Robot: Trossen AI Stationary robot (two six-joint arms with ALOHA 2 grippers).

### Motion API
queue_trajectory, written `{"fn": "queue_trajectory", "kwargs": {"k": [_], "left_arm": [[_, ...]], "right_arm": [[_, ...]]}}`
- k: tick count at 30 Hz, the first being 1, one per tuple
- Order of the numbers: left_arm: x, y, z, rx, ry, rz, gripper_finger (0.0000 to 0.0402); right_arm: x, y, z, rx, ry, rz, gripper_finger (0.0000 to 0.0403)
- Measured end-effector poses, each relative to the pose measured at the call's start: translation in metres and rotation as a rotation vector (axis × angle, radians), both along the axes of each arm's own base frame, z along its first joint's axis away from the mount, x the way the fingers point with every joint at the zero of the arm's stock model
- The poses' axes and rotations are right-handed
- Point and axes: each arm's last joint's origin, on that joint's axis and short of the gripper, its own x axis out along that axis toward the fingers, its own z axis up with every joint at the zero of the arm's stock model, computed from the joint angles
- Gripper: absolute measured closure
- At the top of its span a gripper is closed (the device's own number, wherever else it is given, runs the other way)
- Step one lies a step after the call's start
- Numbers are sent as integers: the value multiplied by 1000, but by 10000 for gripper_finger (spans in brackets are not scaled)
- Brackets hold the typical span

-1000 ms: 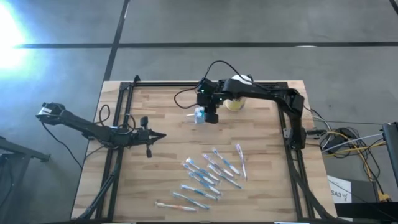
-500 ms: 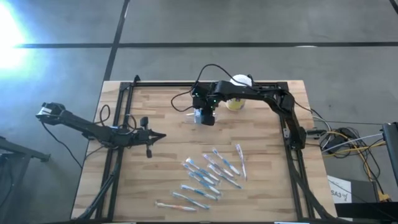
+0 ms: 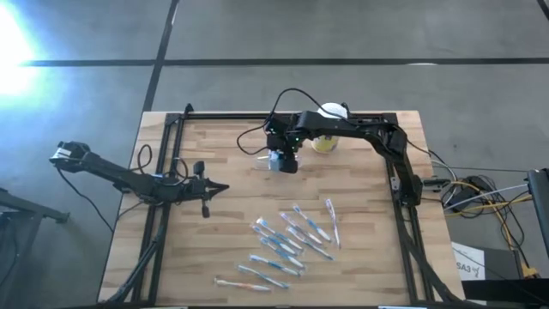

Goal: Pick & Place toothbrushing station
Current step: Put the blue mouthwash into the middle section of the transparent organizer, then put the purple toothbrush into the left section of the transparent organizer

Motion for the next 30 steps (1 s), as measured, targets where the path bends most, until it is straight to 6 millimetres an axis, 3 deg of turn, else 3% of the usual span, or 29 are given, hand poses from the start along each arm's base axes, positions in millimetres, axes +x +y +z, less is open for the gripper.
{"fn": "queue_trajectory", "kwargs": {"k": [8,17,24,30], "left_arm": [[0,0,0,-2,-1,0,396],[0,0,0,-3,2,0,396],[0,0,-1,-27,3,5,396],[-2,0,7,-79,-60,8,396]], "right_arm": [[-3,1,7,1,3,-16,182],[-15,6,50,-5,-96,16,164],[-40,22,87,92,-334,166,190],[-74,35,97,63,-518,204,243]]}}
